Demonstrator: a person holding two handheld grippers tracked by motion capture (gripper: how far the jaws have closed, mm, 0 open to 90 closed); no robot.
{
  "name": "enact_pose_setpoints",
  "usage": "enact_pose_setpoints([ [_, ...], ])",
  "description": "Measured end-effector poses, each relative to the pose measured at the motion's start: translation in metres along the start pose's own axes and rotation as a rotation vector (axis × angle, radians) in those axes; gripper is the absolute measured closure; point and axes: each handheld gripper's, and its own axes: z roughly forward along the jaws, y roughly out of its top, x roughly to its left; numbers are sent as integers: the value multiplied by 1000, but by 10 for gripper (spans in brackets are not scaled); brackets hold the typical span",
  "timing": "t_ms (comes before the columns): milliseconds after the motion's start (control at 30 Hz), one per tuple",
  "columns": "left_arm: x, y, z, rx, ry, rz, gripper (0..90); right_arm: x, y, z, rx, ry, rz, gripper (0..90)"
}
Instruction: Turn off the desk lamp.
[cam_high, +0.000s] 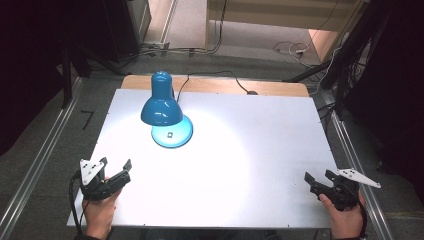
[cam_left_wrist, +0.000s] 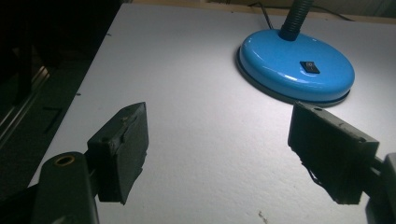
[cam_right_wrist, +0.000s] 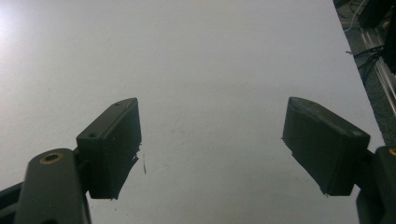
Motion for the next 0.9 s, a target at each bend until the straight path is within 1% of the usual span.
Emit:
enact_pose_setpoints([
  [200, -3, 1, 1, -4, -10, 10, 212, 0, 0, 0, 0, -2, 4, 183],
  [333, -10, 3, 3, -11, -17, 25, 211, 0, 0, 0, 1, -2, 1, 183],
  [500, -15, 3, 6, -9, -27, 36, 212, 0, 0, 0, -1, -1, 0, 183],
  [733, -22, 5, 10, -17, -41, 40, 215, 1, 0, 0, 2, 0, 0, 183],
  [900, -27, 6, 12, -19, -46, 51, 215, 1, 0, 0, 3, 0, -1, 183],
])
